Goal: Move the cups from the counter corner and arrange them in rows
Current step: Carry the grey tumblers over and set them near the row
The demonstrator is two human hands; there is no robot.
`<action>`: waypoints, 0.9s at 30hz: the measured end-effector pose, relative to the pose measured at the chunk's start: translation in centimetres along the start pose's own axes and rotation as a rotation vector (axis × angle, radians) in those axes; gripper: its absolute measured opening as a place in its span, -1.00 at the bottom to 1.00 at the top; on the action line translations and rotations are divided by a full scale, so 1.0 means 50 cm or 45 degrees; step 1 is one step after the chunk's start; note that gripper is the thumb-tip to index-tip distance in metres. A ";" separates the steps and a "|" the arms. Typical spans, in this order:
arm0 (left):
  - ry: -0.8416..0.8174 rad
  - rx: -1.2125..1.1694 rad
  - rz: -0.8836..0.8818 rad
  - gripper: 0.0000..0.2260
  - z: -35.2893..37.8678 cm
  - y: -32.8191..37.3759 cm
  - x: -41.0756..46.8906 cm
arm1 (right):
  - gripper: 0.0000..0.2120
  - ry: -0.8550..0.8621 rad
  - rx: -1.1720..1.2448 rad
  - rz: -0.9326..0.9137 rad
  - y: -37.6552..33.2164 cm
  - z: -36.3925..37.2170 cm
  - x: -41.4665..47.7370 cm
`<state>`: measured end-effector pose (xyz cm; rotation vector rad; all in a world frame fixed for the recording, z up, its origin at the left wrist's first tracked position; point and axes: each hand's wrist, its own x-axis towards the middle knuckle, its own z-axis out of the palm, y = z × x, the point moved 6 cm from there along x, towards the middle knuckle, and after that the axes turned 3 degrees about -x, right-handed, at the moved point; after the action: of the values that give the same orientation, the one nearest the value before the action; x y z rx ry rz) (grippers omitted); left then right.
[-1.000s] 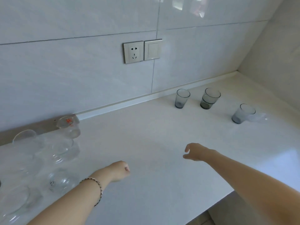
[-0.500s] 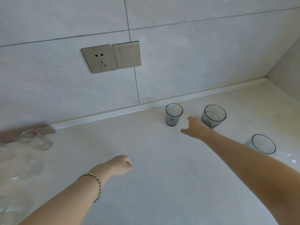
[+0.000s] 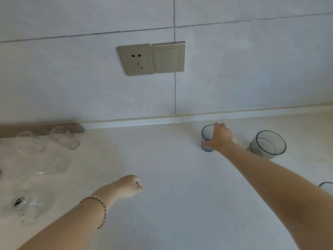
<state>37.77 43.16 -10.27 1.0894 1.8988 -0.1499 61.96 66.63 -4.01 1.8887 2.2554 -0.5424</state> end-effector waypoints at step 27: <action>0.273 -0.461 -0.275 -0.91 -0.021 -0.981 -0.528 | -0.18 -0.233 -0.268 -0.879 -0.942 0.332 -0.730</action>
<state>6.07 -2.34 -4.88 0.6766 2.1300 0.1919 21.32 20.29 1.45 0.8925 2.6700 -0.4982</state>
